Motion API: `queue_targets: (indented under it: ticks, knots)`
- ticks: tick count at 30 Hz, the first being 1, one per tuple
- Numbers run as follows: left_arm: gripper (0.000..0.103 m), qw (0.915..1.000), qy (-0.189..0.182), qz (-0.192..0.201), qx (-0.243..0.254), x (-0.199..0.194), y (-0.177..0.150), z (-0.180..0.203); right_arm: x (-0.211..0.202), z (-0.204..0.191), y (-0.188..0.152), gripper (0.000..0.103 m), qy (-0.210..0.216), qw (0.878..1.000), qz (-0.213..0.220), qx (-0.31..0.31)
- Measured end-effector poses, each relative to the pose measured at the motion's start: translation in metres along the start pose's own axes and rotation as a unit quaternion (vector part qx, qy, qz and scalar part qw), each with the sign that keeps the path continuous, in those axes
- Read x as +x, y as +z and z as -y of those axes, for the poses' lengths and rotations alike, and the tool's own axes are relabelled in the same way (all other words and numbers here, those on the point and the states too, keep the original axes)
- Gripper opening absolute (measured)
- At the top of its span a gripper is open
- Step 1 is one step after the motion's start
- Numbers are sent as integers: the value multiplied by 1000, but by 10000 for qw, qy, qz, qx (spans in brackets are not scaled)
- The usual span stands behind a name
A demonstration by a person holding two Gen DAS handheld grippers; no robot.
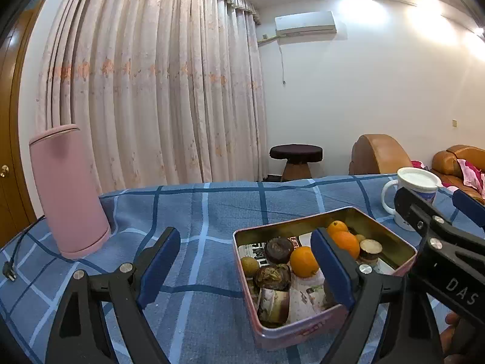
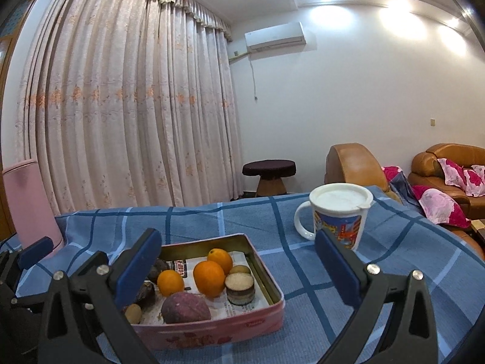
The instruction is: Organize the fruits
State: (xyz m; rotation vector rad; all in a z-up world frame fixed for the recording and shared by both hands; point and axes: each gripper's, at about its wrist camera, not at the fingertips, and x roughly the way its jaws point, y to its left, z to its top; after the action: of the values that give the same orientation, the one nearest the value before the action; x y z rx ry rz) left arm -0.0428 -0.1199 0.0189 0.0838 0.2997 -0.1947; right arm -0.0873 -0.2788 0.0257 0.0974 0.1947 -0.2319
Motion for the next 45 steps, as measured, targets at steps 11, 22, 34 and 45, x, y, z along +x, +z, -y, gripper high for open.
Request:
queue_targets:
  ticks: [11, 22, 34, 45]
  knots:
    - [89, 9998, -83, 159, 63, -26, -8, -3, -37, -7, -3, 103, -143, 9991, 379, -157]
    - [89, 9999, -84, 130, 39, -30, -9, -3, -47, -9, -3, 103, -185, 9986, 471, -168]
    - [89, 10000, -50, 23, -31, -26, -9, -8, -46, -9, -1, 103, -213, 9984, 473, -208]
    - [89, 10000, -8, -10, -38, -23, -8, -9, -46, -9, -1, 103, -226, 9985, 450, -198]
